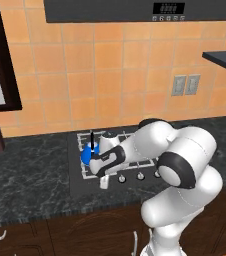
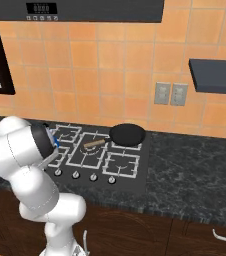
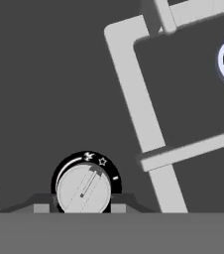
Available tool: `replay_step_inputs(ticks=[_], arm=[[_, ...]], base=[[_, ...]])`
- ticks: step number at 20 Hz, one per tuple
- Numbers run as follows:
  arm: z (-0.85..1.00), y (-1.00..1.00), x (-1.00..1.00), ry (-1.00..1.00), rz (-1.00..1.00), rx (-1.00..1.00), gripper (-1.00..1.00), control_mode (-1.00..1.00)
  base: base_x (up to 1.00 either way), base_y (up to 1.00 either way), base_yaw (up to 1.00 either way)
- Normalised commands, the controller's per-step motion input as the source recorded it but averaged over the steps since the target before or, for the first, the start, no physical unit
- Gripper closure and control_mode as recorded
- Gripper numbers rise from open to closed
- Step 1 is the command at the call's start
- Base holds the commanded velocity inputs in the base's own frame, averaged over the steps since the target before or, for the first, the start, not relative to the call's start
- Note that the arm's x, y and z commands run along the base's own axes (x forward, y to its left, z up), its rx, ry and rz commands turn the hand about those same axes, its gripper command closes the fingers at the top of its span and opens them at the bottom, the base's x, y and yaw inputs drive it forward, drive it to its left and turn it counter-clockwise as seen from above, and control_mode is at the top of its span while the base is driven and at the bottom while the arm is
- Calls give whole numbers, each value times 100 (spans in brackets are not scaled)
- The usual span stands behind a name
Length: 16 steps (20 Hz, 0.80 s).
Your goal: Pick the kettle from the counter and place it on a stove burner. Then turn the burner on.
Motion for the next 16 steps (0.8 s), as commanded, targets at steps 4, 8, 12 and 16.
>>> replay_step_inputs(ticks=[4,8,12,16], arm=[[-21,0,0,-11,32,0,100,-100],[-18,0,0,-14,32,0,100,-100],[-9,0,-5,-9,28,0,100,-100],[0,-16,-25,-11,11,0,100,-100]], base=[[0,0,0],[0,0,0],[0,0,0],[0,0,0]])
